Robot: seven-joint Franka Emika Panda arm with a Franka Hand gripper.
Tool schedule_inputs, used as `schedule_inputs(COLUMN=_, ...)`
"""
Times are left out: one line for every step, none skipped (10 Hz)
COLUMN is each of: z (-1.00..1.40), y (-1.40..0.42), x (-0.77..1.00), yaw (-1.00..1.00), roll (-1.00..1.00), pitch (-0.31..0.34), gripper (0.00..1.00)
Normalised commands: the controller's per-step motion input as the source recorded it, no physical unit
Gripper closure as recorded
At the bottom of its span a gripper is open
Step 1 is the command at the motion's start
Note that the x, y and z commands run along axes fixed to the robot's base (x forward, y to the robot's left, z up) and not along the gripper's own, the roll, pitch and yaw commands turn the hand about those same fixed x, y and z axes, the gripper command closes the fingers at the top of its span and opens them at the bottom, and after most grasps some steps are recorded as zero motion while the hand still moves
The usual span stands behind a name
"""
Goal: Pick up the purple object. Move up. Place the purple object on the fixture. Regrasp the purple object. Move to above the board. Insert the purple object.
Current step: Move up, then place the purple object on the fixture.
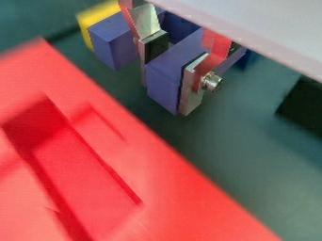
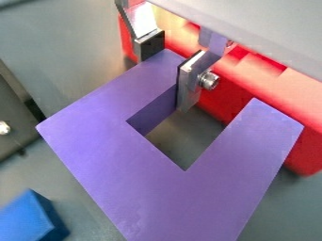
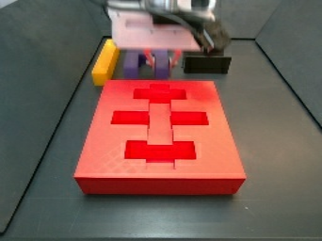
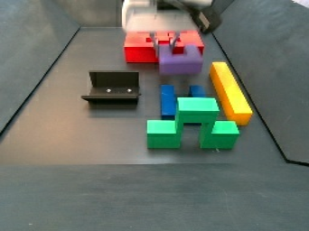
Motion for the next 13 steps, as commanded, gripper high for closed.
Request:
schedule_inputs(z=0.31, y=-0.02, x=0.02, yaw=0.02, roll=-0.05, pitch=0.063, gripper=1.00)
schedule_inputs(z=-0.01, y=0.00, x=0.00, yaw=0.00, roll=0.00, pitch=-0.026, gripper=1.00)
schedule_inputs(z=0.00, y=0.10, x=-0.02, yaw=0.00, roll=0.00, pitch=0.000, gripper=1.00)
schedule_inputs(z=0.09, y=0.22, x=0.03, yaw=-0.05, roll=-0.36, pitch=-0.051, gripper=1.00)
schedule_inputs(z=0.30, y=0.50, x=0.33, yaw=-0.09, roll=-0.95, pitch=-0.334, gripper=1.00)
schedule_inputs(z=0.34, y=0.44, x=0.44, yaw=-0.05, roll=-1.00, pitch=-0.400, gripper=1.00)
schedule_inputs(z=0.15, y=0.11, x=0.82, yaw=0.09, roll=-0.23, pitch=0.314, gripper=1.00)
schedule_inputs(z=0.05, y=0.31, x=0.62, yaw=0.01, roll=-0.82, pitch=0.023, gripper=1.00)
schedule_inputs(z=0.05, y=0.27, x=0.50, yaw=0.01, roll=-1.00, pitch=0.040, gripper=1.00)
schedule_inputs(z=0.15, y=0.28, x=0.47, yaw=0.00, roll=-1.00, pitch=0.066, gripper=1.00)
schedule_inputs(z=0.17, y=0.27, x=0.46, yaw=0.00, roll=-1.00, pitch=0.069, gripper=1.00)
schedule_inputs(z=0.21, y=0.28, x=0.46, yaw=0.00, roll=-1.00, pitch=0.066, gripper=1.00)
schedule_inputs(z=0.25, y=0.26, x=0.47, yaw=-0.01, roll=-1.00, pitch=0.009, gripper=1.00)
